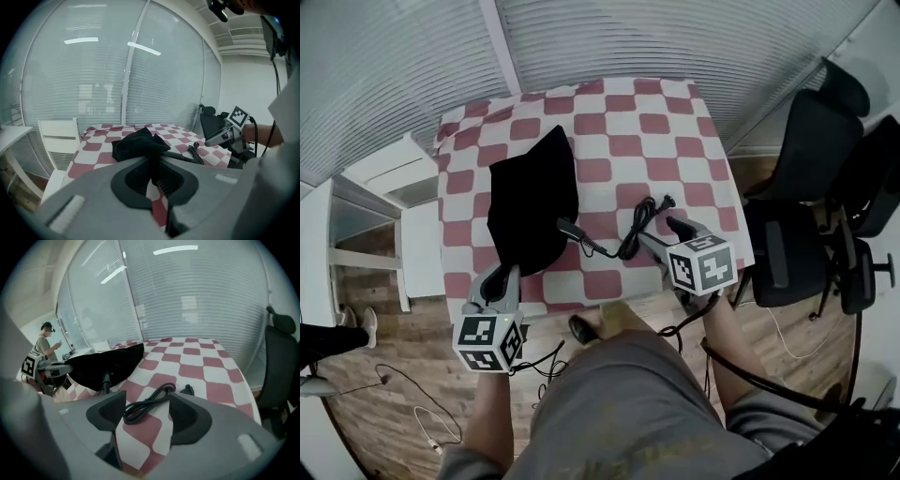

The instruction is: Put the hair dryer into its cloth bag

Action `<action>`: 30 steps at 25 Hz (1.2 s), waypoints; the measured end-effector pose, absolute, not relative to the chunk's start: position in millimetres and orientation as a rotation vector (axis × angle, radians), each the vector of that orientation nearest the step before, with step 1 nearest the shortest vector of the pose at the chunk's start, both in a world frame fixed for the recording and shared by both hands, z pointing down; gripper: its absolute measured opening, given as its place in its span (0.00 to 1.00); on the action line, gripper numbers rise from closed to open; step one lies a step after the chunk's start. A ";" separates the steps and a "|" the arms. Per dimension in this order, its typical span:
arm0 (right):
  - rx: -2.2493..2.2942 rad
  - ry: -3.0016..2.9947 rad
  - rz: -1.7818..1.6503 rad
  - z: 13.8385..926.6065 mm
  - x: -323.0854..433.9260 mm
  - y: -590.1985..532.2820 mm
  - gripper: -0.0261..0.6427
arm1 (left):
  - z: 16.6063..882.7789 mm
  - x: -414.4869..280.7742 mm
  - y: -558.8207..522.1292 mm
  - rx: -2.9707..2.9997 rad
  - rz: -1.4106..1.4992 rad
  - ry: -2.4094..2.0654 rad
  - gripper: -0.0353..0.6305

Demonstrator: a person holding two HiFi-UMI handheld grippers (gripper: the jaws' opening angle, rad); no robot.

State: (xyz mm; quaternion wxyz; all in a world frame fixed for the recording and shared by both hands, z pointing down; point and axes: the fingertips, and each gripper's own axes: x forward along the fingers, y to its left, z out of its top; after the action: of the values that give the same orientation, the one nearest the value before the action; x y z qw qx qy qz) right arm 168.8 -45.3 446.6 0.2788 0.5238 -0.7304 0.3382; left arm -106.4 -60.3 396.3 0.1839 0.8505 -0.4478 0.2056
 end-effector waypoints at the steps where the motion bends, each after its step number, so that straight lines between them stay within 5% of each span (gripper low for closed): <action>1: 1.422 -1.946 0.951 454.1 173.3 -45.0 0.52 | 396.1 -104.7 -61.4 2.395 0.581 -1.259 0.06; 8: 1.511 -1.842 1.146 505.5 178.5 -67.3 0.66 | 399.1 -99.0 -59.4 2.353 0.615 -1.244 0.06; 14: 1.621 -1.768 1.101 520.2 186.6 -78.7 0.67 | 394.4 -92.2 -63.0 2.335 0.615 -1.255 0.06; 29: 1.516 -2.027 0.909 493.2 154.3 -100.5 0.32 | 399.6 -100.0 -60.8 2.333 0.583 -1.251 0.07; 30: 1.527 -2.070 0.880 484.7 150.2 -102.8 0.20 | 399.3 -100.3 -62.0 2.336 0.581 -1.248 0.07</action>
State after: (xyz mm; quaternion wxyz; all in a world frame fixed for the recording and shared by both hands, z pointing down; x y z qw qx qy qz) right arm 150.2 -102.8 484.7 0.2102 0.5491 -0.7444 0.3165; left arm -100.3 -62.0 399.3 0.2134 0.8416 -0.4498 0.2092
